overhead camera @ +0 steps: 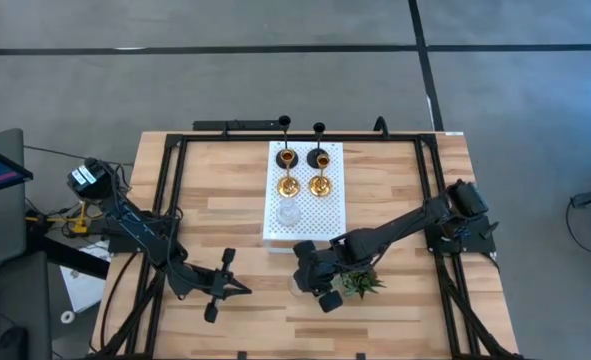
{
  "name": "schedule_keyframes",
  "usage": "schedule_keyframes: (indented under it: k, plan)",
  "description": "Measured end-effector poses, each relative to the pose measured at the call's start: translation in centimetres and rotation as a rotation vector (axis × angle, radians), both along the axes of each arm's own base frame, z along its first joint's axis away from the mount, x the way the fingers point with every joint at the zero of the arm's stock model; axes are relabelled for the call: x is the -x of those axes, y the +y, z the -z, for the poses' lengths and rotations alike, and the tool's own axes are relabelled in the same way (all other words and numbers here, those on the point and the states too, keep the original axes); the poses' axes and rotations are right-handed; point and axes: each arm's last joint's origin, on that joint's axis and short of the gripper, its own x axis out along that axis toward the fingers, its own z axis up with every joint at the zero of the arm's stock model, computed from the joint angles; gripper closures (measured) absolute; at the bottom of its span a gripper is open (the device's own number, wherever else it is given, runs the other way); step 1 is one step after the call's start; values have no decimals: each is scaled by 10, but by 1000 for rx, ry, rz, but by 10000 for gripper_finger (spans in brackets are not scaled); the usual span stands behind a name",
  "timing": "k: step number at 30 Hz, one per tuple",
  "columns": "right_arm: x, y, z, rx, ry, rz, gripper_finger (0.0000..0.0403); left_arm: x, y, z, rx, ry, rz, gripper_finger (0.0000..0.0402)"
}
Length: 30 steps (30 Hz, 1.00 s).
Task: Pick & Place candle stick holders
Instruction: Put the glass candle holder on the shelf
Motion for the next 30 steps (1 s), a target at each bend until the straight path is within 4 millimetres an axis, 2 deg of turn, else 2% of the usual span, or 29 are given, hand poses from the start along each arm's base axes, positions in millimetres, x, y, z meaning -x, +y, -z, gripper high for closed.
schedule_keyframes:
  k: [3, 7, 16, 30]
  plan:
    - [-4, 0, 13, -10, 31, 5, 284, 0, 0, 0, 0, 0, 0, 396]
    - [-7, 0, 21, -6, 46, 9, 285, 0, 0, 0, 0, 0, 0, 396]
    - [-5, -8, 24, -28, 131, 59, 296, 0, 0, 0, 0, 0, 0, 396]
    - [0, 0, 24, -148, 214, 164, 297, 0, 0, 0, 25, 7, -4, 396]
